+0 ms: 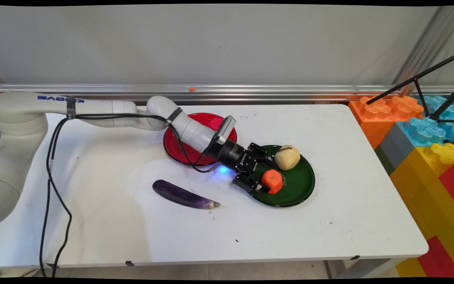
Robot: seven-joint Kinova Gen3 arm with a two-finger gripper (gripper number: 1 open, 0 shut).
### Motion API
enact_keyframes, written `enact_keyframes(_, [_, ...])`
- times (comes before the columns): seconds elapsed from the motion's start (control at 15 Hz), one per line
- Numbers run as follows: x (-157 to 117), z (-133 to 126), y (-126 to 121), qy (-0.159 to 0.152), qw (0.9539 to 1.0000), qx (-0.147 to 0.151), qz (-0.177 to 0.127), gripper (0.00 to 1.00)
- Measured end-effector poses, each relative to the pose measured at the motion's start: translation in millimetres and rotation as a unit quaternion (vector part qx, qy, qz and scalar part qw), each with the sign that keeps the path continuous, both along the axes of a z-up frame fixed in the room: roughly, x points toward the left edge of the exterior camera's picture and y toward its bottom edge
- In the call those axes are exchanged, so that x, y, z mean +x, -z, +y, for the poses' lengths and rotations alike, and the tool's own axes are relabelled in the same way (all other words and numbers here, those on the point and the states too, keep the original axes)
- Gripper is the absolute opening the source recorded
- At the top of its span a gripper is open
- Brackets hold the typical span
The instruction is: Pick up the mandarin from the green plate, then place the picked object on the table
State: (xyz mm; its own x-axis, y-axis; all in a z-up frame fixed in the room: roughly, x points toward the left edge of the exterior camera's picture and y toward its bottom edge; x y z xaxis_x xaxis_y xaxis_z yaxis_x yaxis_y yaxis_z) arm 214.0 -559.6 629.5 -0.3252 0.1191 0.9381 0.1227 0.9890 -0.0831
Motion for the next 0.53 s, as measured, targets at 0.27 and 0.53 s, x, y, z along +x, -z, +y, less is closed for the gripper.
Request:
enact_keyframes(0.27, [-1.9, -1.9, 1.1, 0.006, 1.0, -0.004, -0.005, 0.0])
enact_keyframes(0.53, [-1.8, -2.2, 0.1, 0.013, 0.9998, -0.005, -0.011, 0.0])
